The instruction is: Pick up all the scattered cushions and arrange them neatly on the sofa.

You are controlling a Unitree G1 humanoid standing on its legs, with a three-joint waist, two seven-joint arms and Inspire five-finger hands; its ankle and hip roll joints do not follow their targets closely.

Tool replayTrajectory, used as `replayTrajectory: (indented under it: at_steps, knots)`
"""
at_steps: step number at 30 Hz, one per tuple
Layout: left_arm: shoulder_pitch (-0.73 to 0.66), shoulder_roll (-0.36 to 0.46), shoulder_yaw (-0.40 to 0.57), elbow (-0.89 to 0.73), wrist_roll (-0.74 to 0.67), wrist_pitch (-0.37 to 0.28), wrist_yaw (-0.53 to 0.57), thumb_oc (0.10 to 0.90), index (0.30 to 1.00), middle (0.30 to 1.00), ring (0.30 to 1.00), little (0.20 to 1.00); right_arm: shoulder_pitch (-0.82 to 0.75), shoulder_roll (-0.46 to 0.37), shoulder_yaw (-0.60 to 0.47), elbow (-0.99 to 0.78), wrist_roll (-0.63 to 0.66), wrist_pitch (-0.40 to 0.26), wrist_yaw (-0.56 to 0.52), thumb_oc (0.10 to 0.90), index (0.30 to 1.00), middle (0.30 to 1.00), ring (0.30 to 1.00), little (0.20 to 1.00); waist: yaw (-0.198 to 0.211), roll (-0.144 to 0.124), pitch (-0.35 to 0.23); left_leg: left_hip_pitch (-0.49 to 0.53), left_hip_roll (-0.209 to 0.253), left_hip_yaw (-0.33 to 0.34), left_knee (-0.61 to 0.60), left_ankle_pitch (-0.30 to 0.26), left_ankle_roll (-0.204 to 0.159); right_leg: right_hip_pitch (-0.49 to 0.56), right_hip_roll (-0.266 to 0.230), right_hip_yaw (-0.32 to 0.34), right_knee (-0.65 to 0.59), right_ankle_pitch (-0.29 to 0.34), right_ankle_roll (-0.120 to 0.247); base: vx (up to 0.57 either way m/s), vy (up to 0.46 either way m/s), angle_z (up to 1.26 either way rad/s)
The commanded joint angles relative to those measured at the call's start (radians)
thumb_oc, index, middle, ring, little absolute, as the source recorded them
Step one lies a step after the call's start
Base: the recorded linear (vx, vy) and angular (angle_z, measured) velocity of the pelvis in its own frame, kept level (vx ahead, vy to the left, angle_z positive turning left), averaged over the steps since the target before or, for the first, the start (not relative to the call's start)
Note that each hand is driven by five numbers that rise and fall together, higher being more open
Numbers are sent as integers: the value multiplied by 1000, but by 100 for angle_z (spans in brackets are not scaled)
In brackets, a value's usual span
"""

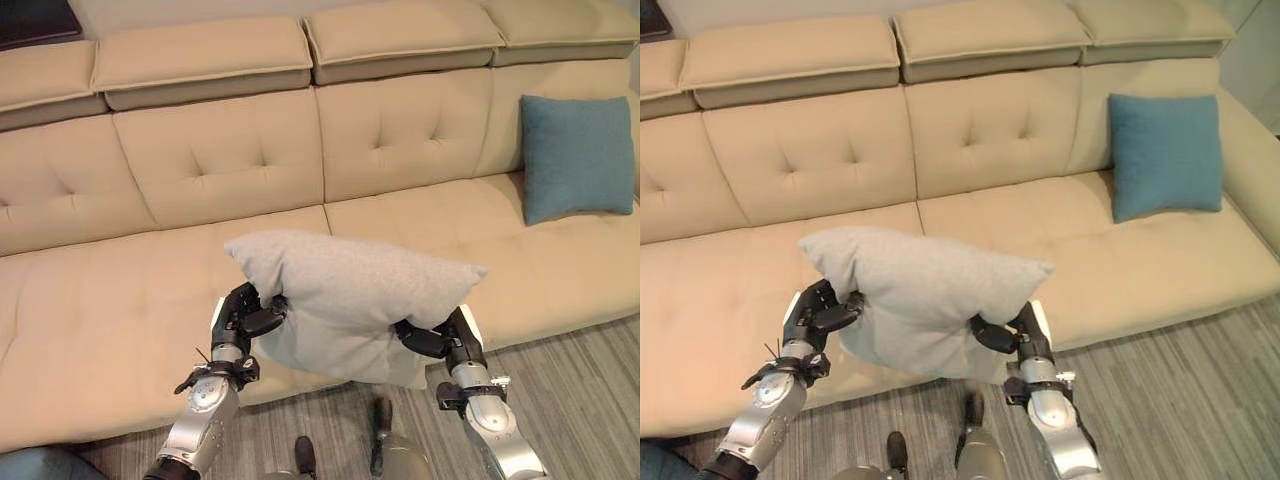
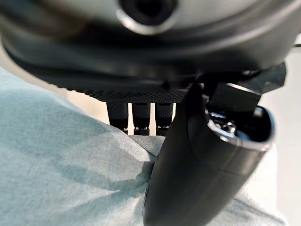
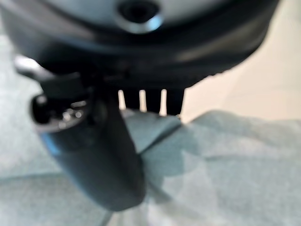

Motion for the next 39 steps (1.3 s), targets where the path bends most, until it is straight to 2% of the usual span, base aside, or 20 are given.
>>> replayTrajectory:
  at_steps: [1, 3, 6, 7, 8, 10, 11, 14, 16, 17, 20, 27, 34, 39]
  knots:
    - [-69, -75, -61, -174, 48, -115, -113, 400, 300, 300, 300, 300, -120, 8, 11, -139, -21, -134, 25, 400, 300, 300, 300, 300, -19, -2, -85, 9, 1, -62, 110, -166, -37, 113, 54, -5, -16, 24, 24, 222, -188, 49]
    - [-64, -83, -66, -174, 47, -114, -112, 400, 300, 300, 300, 300, -112, 5, 8, -141, -20, -137, 26, 400, 300, 300, 300, 300, -24, -3, -91, 14, 7, -72, 118, -171, -46, 130, 57, -1, -18, 30, 18, 174, -162, 37]
    - [-70, -95, -80, -163, 44, -114, -123, 400, 300, 300, 300, 300, -86, -6, -15, -147, -4, -141, 24, 400, 300, 300, 300, 300, -38, 4, -108, 3, 39, -72, 166, -184, -83, 179, 63, -23, -37, 13, -1, 138, -210, 26]
    - [-84, -101, -87, -163, 40, -112, -122, 400, 300, 300, 300, 300, -76, -17, -27, -151, 12, -148, 21, 400, 300, 300, 300, 300, -41, 0, -104, -53, 61, -67, 283, -153, -114, 227, 68, -41, -56, -9, -23, 67, -175, 51]
    - [-85, -101, -87, -163, 40, -112, -122, 400, 300, 300, 300, 300, -77, -17, -28, -150, 12, -148, 21, 400, 300, 300, 300, 300, -44, 1, -104, -59, 63, -70, 292, -157, -115, 227, 69, -44, -57, -9, -24, 56, -185, 60]
    - [-97, -103, -88, -165, 38, -111, -119, 400, 300, 300, 300, 300, -75, -30, -36, -152, 20, -147, 14, 400, 300, 300, 300, 300, -43, -5, -91, -125, 74, -70, 412, -116, -135, 255, 71, -55, -63, -26, -45, 22, -104, 54]
    - [-107, -106, -89, -164, 37, -110, -122, 400, 300, 300, 300, 300, -73, -34, -42, -151, 23, -143, 12, 400, 300, 300, 300, 300, -38, -14, -82, -165, 89, -50, 432, -107, -131, 280, 69, -68, -68, -48, -57, 41, -99, 30]
    - [-110, -107, -90, -157, 39, -108, -124, 400, 300, 300, 300, 300, -69, -38, -49, -150, 16, -142, 7, 400, 300, 300, 300, 300, -34, -19, -83, -184, 89, -39, 364, -126, -116, 296, 63, -78, -73, -58, -53, 66, -17, 26]
    - [-114, -110, -97, -154, 53, -101, -116, 400, 300, 300, 300, 300, -68, -37, -55, -148, 6, -143, -4, 400, 300, 300, 300, 300, -25, -11, -85, -198, 82, -52, 257, -80, -111, 308, 72, -86, -75, -65, -48, 119, 52, 15]
    - [-111, -110, -97, -154, 55, -105, -115, 400, 300, 300, 300, 300, -73, -35, -54, -136, 5, -143, -9, 400, 300, 300, 300, 300, -16, 3, -87, -185, 74, -94, 179, -57, -111, 312, 86, -77, -74, -75, -44, 140, 97, 7]
    - [-92, -104, -90, -165, 50, -107, -113, 400, 300, 300, 300, 300, -66, -28, -53, -130, -2, -139, -4, 400, 300, 300, 300, 300, -13, 8, -99, -161, 64, -109, 129, -47, -106, 316, 95, -66, -78, -73, -42, 123, 92, -23]
    - [-84, -76, -69, -191, 69, -111, -99, 400, 300, 300, 300, 300, -86, -3, -38, -111, -13, -135, -13, 400, 300, 300, 300, 300, 8, 1, -117, -86, 61, -61, 11, -17, -91, 312, 89, -42, -91, -62, -25, 86, 69, -28]
    - [-147, -90, -56, -186, 77, -134, -26, 400, 300, 300, 300, 300, -180, 22, -18, -73, -8, -141, -68, 400, 300, 300, 300, 300, 24, -6, -117, -112, 65, -57, 0, -12, -96, 279, 88, -49, -97, -54, -14, 0, 6, 5]
    - [-272, -109, -69, -138, 94, -158, 51, 400, 300, 300, 300, 300, -337, 22, 19, -9, -20, -147, -143, 400, 300, 300, 300, 300, 38, -5, -93, -167, 76, -72, 0, 10, -113, 223, 84, -73, -97, -47, -7, -80, -26, 7]
